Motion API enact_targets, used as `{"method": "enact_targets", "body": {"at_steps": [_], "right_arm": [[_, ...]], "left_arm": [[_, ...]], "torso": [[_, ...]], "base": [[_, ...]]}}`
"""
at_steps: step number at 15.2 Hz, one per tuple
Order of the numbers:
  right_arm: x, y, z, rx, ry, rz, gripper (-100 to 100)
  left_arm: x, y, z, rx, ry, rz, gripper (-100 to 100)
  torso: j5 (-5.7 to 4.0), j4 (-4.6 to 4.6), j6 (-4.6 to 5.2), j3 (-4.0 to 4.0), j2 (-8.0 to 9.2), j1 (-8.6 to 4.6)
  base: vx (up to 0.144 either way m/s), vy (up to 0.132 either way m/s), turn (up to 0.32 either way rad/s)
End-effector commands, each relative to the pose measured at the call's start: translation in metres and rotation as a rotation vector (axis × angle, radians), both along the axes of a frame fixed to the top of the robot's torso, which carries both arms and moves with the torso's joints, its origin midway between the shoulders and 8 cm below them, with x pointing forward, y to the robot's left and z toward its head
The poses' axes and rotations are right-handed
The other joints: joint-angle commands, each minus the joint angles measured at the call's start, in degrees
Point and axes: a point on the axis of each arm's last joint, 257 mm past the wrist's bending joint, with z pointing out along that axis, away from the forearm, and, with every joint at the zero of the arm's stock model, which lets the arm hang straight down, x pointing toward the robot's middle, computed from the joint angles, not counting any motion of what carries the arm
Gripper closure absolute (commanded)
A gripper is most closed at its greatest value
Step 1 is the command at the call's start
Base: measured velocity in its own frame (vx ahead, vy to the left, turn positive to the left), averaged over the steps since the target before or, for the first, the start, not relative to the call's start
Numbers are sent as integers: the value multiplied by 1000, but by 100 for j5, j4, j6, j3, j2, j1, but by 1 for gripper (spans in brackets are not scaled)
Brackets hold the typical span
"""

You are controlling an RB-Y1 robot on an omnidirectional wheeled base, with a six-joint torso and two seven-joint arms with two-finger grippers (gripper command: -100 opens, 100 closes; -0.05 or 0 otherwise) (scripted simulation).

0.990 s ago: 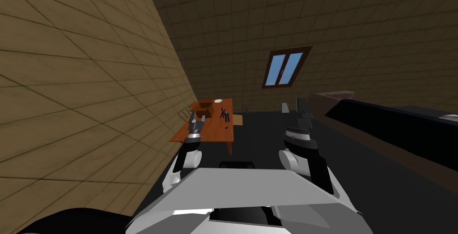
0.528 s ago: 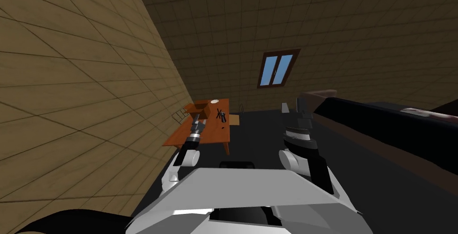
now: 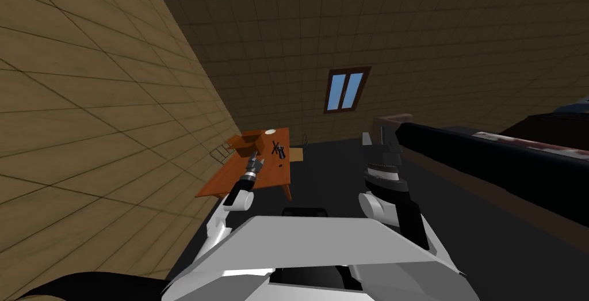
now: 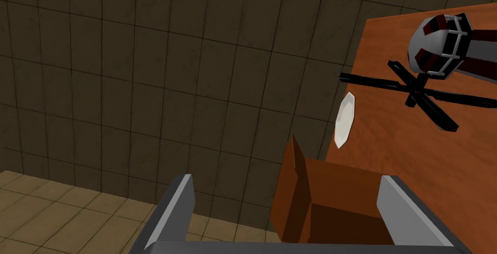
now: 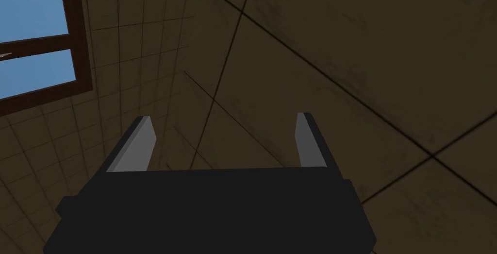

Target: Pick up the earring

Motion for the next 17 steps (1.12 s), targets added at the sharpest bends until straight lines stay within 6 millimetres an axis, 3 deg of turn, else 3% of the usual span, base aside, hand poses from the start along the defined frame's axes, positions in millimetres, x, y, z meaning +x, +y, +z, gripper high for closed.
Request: {"method": "enact_targets", "body": {"at_steps": [1,5,6,7,11,12,14,15,17], "right_arm": [[0,0,0,0,0,0,0],[0,0,0,0,0,0,0],[0,0,0,0,0,0,0],[0,0,0,0,0,0,0],[0,0,0,0,0,0,0],[0,0,0,0,0,0,0],[0,0,0,0,0,0,0],[0,0,0,0,0,0,0],[0,0,0,0,0,0,0]], "left_arm": [[3,10,-22,-12,69,12,-100],[6,37,-66,-47,203,46,-100],[6,37,-66,-47,206,46,-100],[6,51,-84,-67,256,66,-100],[2,64,-110,-93,342,88,-100],[0,78,-126,-118,389,111,-100],[-1,78,-131,-120,409,112,-100],[-5,91,-148,-148,460,136,-100],[-6,99,-157,-177,499,150,-100]], "torso": [[0,0,0,0,0,0],[0,-2,-1,-3,-5,-3],[-1,-2,-3,-3,-5,-2],[0,-1,-5,-2,-3,2],[0,-1,-3,-3,-5,1],[0,-1,-5,-2,-3,4],[1,-1,-3,-1,-1,4],[1,0,-5,0,1,7],[0,0,-3,0,-1,5]], "base": [[13,-56,-159],[21,-59,-150],[15,-39,-51],[13,-45,-132],[21,-44,-139],[15,-37,-116],[11,-32,-106],[19,-34,-139],[24,-42,-160]]}}
